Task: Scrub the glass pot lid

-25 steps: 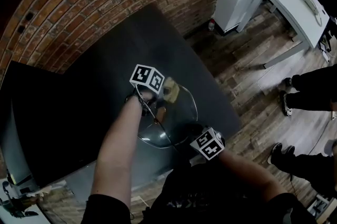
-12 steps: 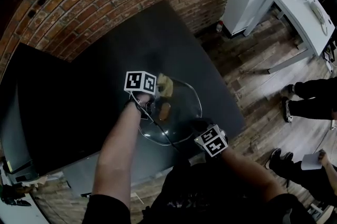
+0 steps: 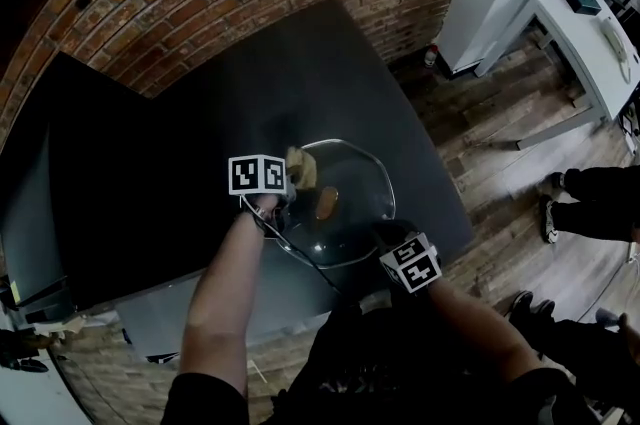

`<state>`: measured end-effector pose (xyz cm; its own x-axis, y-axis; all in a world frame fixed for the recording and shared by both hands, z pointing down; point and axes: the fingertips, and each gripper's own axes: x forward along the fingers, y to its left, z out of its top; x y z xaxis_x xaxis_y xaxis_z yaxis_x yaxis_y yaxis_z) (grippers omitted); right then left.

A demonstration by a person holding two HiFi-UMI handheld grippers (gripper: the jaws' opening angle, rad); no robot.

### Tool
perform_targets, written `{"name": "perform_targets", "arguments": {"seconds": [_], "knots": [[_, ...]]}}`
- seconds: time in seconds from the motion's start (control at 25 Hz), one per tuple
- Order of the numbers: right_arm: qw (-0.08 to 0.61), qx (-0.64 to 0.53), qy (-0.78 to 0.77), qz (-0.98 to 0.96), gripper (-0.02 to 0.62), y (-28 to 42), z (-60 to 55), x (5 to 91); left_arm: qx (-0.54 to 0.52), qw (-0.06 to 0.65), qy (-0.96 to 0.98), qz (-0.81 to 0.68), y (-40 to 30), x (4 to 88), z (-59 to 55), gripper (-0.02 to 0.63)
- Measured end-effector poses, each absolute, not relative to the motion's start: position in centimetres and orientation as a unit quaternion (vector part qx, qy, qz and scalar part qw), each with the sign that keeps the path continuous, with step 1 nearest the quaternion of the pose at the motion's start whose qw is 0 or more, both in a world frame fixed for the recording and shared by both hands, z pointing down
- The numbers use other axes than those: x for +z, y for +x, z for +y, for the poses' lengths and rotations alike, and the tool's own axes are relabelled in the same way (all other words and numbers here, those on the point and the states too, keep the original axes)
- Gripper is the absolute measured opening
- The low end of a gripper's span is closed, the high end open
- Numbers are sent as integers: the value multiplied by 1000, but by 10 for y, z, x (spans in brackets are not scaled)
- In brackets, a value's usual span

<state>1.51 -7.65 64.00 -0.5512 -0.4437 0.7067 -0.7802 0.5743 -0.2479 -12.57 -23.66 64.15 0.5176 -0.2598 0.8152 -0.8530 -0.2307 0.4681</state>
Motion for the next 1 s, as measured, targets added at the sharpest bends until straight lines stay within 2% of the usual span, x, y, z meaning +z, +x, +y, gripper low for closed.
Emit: {"name": "perform_targets", "arguments": {"seconds": [0.44,1.0], "knots": [[301,282,372,-832,18,15,-75,638,245,488,705,-453,-166,638,-179,58],[301,279,385,-827,18,17,-76,641,271,465,703,-465,-183,643,-105,58]]}}
